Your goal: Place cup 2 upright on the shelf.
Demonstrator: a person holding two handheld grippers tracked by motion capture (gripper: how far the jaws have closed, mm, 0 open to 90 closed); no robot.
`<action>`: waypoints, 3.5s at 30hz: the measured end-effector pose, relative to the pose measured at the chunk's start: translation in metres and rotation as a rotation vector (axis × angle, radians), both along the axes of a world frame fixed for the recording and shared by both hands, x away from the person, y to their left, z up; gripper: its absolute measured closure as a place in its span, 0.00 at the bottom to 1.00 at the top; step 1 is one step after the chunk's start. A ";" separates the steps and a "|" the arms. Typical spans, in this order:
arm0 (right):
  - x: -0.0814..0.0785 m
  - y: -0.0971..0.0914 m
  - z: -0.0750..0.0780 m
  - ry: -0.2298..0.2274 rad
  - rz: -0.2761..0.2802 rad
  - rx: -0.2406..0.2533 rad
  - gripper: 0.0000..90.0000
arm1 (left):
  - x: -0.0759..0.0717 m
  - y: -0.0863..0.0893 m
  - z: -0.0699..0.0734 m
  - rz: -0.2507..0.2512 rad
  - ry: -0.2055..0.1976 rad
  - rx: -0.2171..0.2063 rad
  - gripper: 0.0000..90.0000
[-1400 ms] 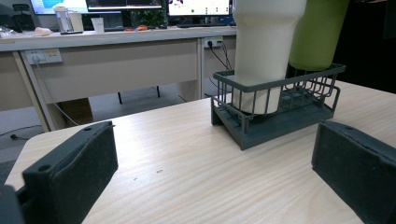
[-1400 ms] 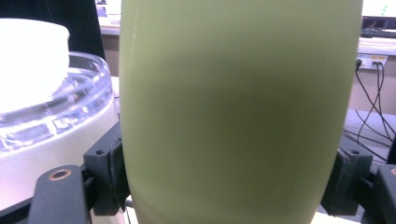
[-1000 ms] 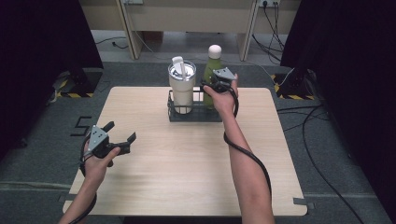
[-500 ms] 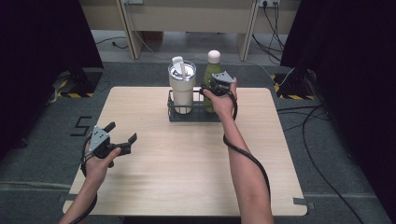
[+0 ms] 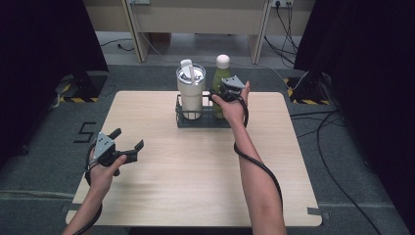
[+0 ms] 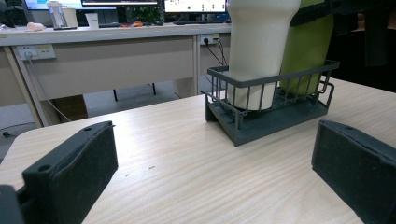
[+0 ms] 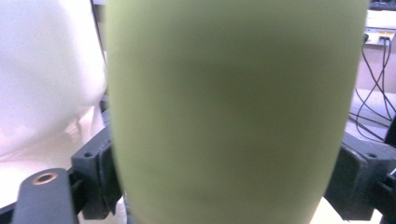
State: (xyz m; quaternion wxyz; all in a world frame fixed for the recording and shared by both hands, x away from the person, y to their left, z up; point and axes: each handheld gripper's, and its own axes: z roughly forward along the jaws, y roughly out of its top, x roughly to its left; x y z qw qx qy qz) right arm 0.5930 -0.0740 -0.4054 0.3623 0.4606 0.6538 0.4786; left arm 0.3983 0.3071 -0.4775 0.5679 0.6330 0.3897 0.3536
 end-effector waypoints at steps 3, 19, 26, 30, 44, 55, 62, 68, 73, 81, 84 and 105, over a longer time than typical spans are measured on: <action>-0.002 0.000 0.000 0.002 0.013 -0.005 0.15 | 0.000 -0.001 0.000 -0.002 0.000 0.002 0.00; -0.020 -0.009 0.007 -0.016 0.050 0.003 0.10 | 0.000 -0.001 0.000 0.002 -0.001 0.007 0.00; -0.029 -0.014 0.008 -0.020 0.056 0.003 0.09 | 0.000 -0.001 0.000 0.004 -0.003 0.008 0.00; -0.037 -0.018 0.009 -0.028 0.060 0.010 0.09 | 0.000 -0.001 0.000 0.006 0.000 0.011 0.00; -0.067 -0.031 0.003 -0.027 0.067 0.007 0.11 | -0.001 -0.003 -0.002 0.007 0.004 0.020 0.00; -0.089 -0.046 -0.011 -0.002 0.058 0.014 0.11 | -0.001 -0.003 -0.001 0.007 0.003 0.019 0.00; -0.102 -0.059 -0.023 0.012 0.048 0.012 0.12 | -0.002 -0.003 -0.002 0.009 0.003 0.020 0.00; -0.113 -0.068 -0.030 0.019 0.040 0.008 0.12 | -0.002 -0.004 -0.002 0.009 0.005 0.020 0.00; -0.120 -0.075 -0.034 0.024 0.037 0.009 0.13 | -0.002 -0.004 -0.002 0.009 0.005 0.021 0.00; -0.131 -0.086 -0.039 0.029 0.026 0.008 0.13 | -0.003 -0.004 -0.002 0.010 0.006 0.022 0.00; -0.135 -0.089 -0.040 0.031 0.021 0.005 0.13 | -0.003 -0.004 -0.002 0.011 0.006 0.021 0.00; -0.162 -0.115 -0.053 0.041 -0.014 -0.001 0.14 | -0.004 -0.004 -0.002 0.012 0.008 0.020 0.00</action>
